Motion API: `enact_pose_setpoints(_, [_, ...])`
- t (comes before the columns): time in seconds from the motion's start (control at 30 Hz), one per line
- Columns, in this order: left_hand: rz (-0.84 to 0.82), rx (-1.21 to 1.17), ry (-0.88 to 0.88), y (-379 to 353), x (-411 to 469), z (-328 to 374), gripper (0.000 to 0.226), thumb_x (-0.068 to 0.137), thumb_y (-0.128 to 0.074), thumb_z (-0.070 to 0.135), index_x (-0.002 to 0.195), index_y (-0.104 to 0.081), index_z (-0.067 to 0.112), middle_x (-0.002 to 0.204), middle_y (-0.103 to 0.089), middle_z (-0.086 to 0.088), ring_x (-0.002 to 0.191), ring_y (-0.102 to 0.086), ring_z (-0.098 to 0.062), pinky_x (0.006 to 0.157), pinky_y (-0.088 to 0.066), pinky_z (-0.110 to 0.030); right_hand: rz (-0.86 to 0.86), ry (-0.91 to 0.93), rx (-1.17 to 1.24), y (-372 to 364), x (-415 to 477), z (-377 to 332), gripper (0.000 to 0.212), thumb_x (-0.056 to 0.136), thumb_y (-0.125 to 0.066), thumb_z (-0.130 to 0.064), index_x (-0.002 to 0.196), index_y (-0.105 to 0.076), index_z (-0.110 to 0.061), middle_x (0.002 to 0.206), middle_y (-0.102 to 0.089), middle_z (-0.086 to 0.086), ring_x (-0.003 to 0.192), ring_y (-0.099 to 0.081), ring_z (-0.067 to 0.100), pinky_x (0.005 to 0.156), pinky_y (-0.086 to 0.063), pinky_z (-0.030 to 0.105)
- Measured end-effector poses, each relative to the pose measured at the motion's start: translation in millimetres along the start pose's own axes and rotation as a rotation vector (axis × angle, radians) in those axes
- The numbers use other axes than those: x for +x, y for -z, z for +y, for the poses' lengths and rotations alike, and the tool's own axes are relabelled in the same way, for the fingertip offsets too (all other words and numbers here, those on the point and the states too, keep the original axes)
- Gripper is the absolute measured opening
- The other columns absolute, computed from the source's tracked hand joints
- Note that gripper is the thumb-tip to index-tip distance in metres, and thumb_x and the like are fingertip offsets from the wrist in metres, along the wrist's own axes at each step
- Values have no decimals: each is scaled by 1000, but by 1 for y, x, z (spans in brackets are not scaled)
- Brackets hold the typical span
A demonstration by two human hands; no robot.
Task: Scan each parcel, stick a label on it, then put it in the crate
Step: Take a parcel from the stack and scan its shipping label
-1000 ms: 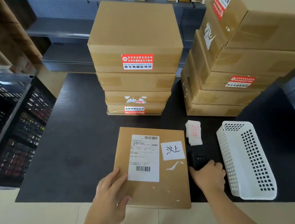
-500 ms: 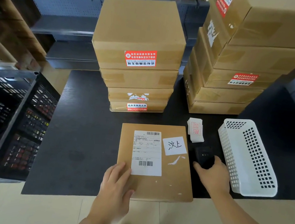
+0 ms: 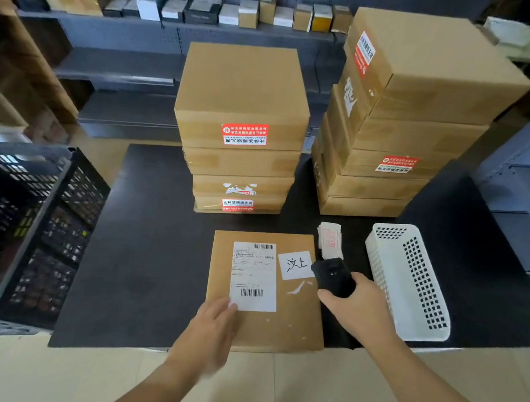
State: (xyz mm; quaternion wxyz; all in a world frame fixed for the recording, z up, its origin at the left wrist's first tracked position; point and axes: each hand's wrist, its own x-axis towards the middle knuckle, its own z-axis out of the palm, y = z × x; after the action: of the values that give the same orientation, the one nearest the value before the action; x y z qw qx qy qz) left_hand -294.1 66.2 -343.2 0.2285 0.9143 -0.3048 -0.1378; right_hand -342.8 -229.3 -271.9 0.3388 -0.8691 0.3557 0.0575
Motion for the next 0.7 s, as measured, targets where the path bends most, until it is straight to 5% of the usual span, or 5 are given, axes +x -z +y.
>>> enact_pose_setpoints(0.27, [-110, -30, 53, 14, 3, 8, 48, 97, -51, 22, 144, -39, 23, 152, -32, 9, 137, -30, -16, 108, -38, -24, -103, 37, -161, 12, -18, -27, 58, 51, -62, -71, 94, -61, -32, 88, -66, -8, 79, -64, 9, 72, -60, 35])
enact_pose_setpoints(0.7, [-103, -30, 54, 10, 3, 5, 54, 97, -58, 26, 147, -39, 21, 154, -31, 6, 140, -27, -18, 114, -29, -24, -234, 11, -242, 10, -26, -48, 54, 64, -73, -60, 104, -60, -26, 89, -67, -7, 80, -65, 10, 68, -60, 28])
